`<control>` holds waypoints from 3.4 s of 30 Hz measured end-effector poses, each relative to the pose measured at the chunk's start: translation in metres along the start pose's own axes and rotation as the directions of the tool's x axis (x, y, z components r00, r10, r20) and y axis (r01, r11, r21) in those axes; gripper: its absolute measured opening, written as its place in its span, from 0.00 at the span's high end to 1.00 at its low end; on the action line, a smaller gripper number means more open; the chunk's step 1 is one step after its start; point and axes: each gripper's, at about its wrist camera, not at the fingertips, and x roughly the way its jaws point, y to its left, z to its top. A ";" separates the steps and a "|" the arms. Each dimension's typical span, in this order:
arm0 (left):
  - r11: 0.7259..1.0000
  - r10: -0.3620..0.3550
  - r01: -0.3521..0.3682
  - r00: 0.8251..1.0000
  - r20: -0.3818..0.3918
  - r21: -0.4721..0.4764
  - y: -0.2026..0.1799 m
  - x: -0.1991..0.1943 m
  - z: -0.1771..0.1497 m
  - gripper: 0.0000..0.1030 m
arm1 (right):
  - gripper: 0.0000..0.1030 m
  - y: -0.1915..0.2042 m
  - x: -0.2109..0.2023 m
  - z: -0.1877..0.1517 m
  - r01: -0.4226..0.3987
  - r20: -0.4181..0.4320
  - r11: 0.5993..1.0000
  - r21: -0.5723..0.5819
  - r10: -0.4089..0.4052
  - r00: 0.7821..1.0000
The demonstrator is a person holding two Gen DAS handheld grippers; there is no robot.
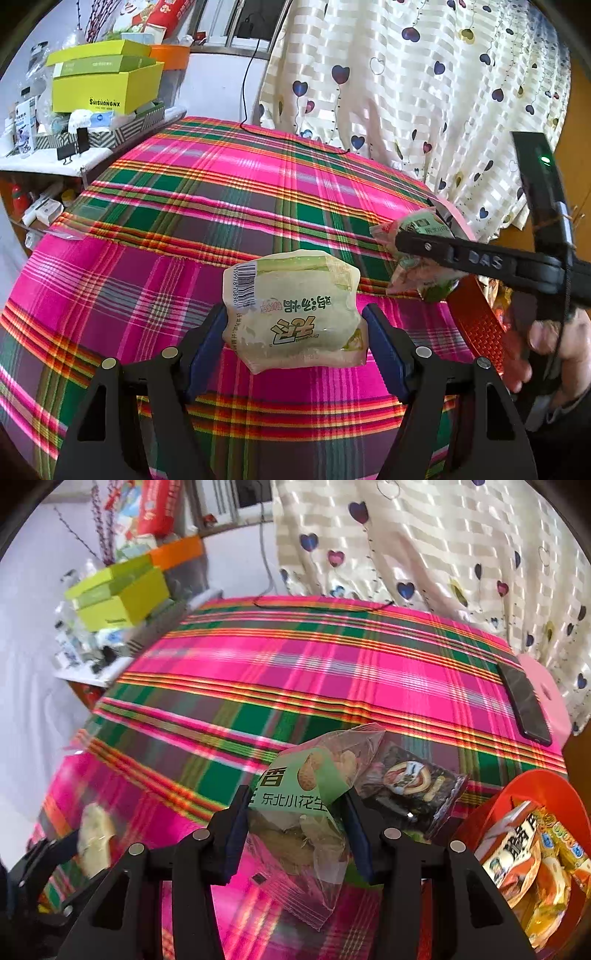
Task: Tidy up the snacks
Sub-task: 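Carry the white bag and peanut bag over the red basket with both tools, then lower both bags into the basket and open both tools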
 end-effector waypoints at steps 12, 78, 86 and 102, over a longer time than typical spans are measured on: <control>1.000 -0.008 0.007 0.999 0.034 0.024 -0.020 -0.024 0.001 0.29 | 0.55 0.002 -0.066 -0.031 -0.100 0.071 0.995 0.004 0.100 0.992; 0.965 -0.132 0.120 0.991 0.034 0.233 -0.148 -0.042 0.003 0.28 | 0.55 -0.179 -0.218 -0.107 0.010 0.300 0.941 0.338 -0.118 0.947; 0.962 -0.135 0.129 0.991 0.008 0.240 -0.154 -0.028 0.004 0.28 | 0.55 -0.201 -0.203 -0.113 0.062 0.251 0.927 0.370 -0.164 0.954; 0.951 -0.142 0.146 0.989 -0.034 0.274 -0.177 -0.009 0.007 0.28 | 0.44 -0.236 -0.151 -0.133 0.007 0.148 0.886 0.464 -0.085 0.985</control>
